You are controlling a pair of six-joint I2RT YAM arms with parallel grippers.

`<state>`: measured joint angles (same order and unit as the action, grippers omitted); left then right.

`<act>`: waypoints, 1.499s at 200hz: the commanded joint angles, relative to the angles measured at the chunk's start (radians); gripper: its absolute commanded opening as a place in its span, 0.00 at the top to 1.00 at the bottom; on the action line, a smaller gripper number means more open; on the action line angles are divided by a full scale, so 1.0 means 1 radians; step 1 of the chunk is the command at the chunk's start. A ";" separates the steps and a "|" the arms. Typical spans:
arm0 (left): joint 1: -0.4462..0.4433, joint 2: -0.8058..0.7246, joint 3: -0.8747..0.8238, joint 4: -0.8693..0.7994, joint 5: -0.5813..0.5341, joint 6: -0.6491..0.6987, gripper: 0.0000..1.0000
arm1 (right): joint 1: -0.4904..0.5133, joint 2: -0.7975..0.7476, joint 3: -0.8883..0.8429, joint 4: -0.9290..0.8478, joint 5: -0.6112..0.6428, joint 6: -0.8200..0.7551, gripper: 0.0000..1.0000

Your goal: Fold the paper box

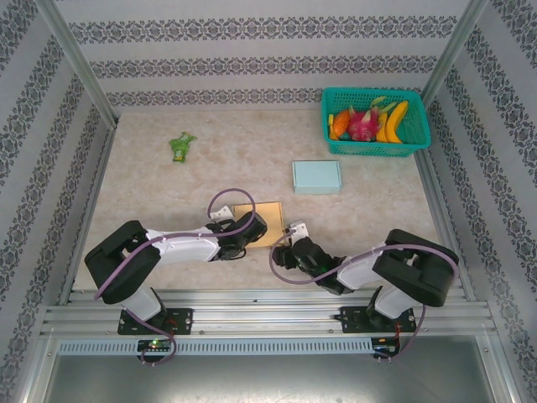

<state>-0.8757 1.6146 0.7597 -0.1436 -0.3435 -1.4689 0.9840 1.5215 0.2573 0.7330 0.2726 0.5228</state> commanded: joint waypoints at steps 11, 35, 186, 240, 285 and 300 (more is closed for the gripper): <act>-0.011 0.037 -0.034 -0.200 0.221 0.065 0.11 | 0.001 -0.130 -0.032 -0.149 -0.011 0.053 0.38; -0.012 -0.022 0.017 -0.281 0.189 0.098 0.08 | 0.001 -0.252 -0.045 -0.255 -0.008 0.085 0.40; 0.263 -0.037 0.209 0.030 0.507 0.903 0.06 | -0.041 -0.681 0.065 -0.837 -0.184 0.303 0.83; 0.332 0.204 0.337 0.101 0.731 0.928 0.16 | -0.039 -0.425 0.147 -0.697 -0.297 0.337 0.83; 0.330 0.222 0.325 0.105 0.720 0.913 0.16 | -0.042 -0.340 0.175 -0.661 -0.256 0.328 0.84; 0.331 0.224 0.305 0.117 0.715 0.905 0.17 | -0.046 -0.334 0.176 -0.654 -0.240 0.326 0.85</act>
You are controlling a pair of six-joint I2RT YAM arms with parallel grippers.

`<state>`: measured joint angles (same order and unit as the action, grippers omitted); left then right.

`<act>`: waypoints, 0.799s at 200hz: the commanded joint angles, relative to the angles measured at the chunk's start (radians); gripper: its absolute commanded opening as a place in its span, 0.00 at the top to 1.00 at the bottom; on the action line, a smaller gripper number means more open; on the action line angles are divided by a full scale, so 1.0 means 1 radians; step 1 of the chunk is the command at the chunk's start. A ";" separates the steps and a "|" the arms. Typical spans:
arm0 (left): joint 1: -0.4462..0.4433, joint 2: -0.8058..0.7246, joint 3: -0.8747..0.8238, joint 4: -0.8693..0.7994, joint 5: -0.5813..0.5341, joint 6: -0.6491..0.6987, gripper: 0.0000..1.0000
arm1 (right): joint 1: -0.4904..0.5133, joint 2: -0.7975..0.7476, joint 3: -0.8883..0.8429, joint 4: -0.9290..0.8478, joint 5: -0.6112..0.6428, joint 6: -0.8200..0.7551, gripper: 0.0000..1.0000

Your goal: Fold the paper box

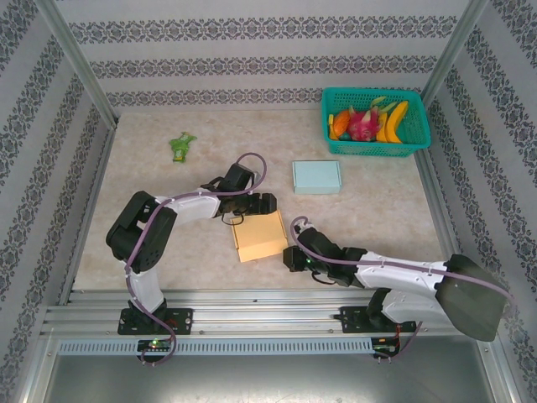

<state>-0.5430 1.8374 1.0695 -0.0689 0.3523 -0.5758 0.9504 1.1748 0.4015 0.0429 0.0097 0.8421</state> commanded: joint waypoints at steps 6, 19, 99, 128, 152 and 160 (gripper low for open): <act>-0.002 0.002 -0.011 0.049 0.019 0.009 0.17 | -0.014 0.013 0.030 0.039 0.029 0.008 0.85; -0.002 0.004 -0.023 0.055 0.019 0.001 0.17 | -0.022 0.014 0.030 0.043 0.039 0.008 0.85; -0.006 -0.018 -0.077 0.081 0.013 -0.044 0.19 | -0.050 0.119 0.023 0.120 0.022 0.016 0.85; -0.021 -0.031 -0.115 0.114 0.017 -0.066 0.21 | -0.060 0.171 0.032 0.164 0.015 0.005 0.85; -0.044 -0.051 -0.160 0.151 0.011 -0.088 0.22 | -0.078 0.198 0.030 0.211 0.015 -0.017 0.85; -0.054 -0.058 -0.177 0.168 0.012 -0.098 0.22 | -0.083 0.204 0.030 0.233 0.017 -0.033 0.85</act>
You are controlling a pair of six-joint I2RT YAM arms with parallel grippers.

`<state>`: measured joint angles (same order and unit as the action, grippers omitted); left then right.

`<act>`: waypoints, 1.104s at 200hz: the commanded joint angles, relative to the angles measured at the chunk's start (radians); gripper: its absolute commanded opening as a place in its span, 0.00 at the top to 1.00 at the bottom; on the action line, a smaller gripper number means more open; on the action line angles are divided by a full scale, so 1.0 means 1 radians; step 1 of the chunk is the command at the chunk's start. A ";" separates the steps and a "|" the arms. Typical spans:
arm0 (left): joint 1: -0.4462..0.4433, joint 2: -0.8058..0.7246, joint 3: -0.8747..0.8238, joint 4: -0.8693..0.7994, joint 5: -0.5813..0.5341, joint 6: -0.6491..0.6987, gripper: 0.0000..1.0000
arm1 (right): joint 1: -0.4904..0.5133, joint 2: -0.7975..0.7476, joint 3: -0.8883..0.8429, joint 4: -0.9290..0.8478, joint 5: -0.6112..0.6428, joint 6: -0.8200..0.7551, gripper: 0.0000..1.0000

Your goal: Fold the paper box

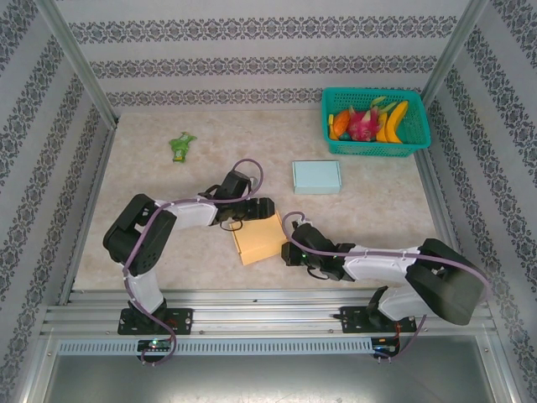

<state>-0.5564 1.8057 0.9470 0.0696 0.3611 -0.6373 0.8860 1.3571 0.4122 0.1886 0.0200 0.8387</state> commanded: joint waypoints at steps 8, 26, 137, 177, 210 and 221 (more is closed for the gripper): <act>-0.049 -0.029 -0.069 0.047 0.007 -0.050 0.22 | -0.021 0.026 0.018 0.112 0.009 -0.052 0.85; -0.076 -0.031 -0.103 0.095 0.016 -0.076 0.22 | -0.021 0.036 0.005 0.209 -0.003 -0.111 0.86; -0.135 -0.105 -0.178 0.144 -0.054 -0.205 0.22 | -0.064 0.078 -0.062 0.485 -0.101 -0.111 0.85; -0.057 -0.157 -0.213 0.084 -0.163 -0.213 0.21 | -0.087 -0.084 -0.115 0.241 -0.013 -0.103 0.85; -0.043 -0.220 -0.221 0.034 -0.209 -0.208 0.18 | -0.121 -0.227 -0.112 0.009 -0.002 -0.108 0.85; -0.043 -0.252 -0.230 0.021 -0.220 -0.208 0.17 | -0.129 -0.266 -0.104 -0.055 -0.002 -0.120 0.85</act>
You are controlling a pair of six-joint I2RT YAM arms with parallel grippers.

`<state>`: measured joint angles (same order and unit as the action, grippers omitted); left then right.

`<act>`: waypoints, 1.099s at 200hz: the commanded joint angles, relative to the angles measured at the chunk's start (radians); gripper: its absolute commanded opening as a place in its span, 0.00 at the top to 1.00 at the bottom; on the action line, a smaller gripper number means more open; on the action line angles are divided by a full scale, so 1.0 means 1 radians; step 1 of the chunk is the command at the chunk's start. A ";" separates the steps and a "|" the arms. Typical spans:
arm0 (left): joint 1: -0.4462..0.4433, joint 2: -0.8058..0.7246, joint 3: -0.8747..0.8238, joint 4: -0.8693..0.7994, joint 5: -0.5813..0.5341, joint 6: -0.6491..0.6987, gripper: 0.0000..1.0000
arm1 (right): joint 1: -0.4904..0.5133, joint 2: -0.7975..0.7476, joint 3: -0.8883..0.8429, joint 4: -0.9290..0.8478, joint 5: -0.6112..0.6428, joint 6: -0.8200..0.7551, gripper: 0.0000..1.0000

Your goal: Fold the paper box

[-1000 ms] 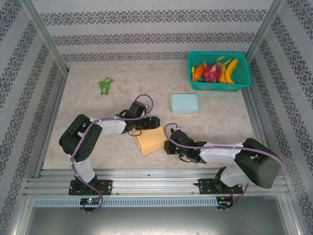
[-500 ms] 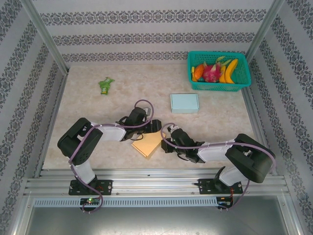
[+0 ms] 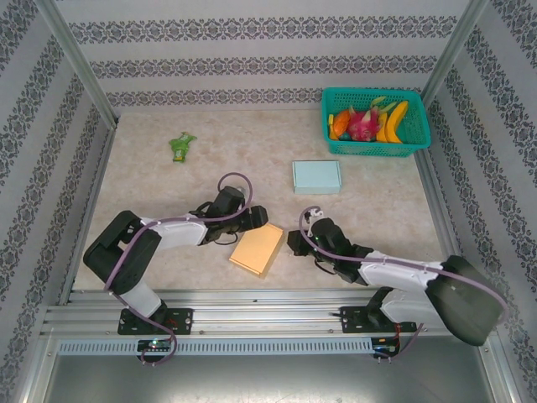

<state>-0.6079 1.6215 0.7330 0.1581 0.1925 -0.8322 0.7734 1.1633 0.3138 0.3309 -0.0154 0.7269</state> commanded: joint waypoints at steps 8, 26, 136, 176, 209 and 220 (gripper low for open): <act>0.008 -0.092 -0.024 -0.081 -0.060 -0.010 0.17 | -0.023 -0.097 0.000 -0.238 0.034 -0.012 0.85; 0.006 -0.156 -0.059 -0.104 -0.072 -0.004 0.17 | -0.025 -0.136 -0.005 -0.283 0.015 0.000 0.85; -0.038 -0.219 -0.108 -0.106 -0.069 0.040 0.18 | -0.068 0.181 0.119 -0.115 -0.222 0.046 0.90; -0.047 -0.123 -0.052 -0.061 -0.034 0.036 0.18 | -0.097 0.241 0.133 -0.086 -0.226 0.055 0.90; -0.088 -0.054 -0.001 -0.050 -0.033 0.050 0.19 | -0.119 0.296 0.151 -0.062 -0.244 0.053 0.90; -0.105 -0.036 0.014 -0.045 -0.031 0.047 0.19 | -0.122 0.315 0.154 -0.046 -0.249 0.055 0.90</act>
<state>-0.6735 1.5558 0.7044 0.0830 0.1528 -0.8089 0.6640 1.4437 0.4427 0.2337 -0.2344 0.7662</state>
